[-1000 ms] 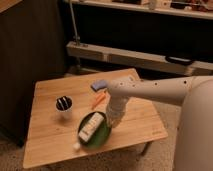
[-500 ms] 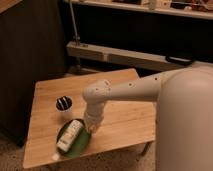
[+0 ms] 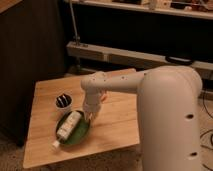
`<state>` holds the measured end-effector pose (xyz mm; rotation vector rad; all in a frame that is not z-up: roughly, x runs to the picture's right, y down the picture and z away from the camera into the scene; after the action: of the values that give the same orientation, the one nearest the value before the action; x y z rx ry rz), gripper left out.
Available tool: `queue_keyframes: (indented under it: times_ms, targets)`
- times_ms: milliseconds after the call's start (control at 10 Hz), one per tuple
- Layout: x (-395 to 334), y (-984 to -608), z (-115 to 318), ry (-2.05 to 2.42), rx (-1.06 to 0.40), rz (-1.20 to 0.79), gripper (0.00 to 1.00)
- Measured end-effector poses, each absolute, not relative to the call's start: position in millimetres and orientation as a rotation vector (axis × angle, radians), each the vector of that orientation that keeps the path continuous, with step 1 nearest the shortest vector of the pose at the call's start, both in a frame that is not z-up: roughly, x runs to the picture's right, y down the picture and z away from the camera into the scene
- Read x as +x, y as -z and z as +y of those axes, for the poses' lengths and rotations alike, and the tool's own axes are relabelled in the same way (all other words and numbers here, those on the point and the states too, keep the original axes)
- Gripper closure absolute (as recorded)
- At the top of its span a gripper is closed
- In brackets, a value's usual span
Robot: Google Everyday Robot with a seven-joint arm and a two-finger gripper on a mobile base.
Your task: Drag the ceramic bowl in a circle
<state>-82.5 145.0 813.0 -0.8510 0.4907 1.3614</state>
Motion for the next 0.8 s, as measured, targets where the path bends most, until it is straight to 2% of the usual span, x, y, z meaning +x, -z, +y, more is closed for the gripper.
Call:
queue_keyframes:
  times_ms: [400,800]
  targets:
    - [-13,-849,94,-1.433,-0.762,0.584,1.00]
    - [80,-834,120,-1.483,-0.737,0.682,1.00]
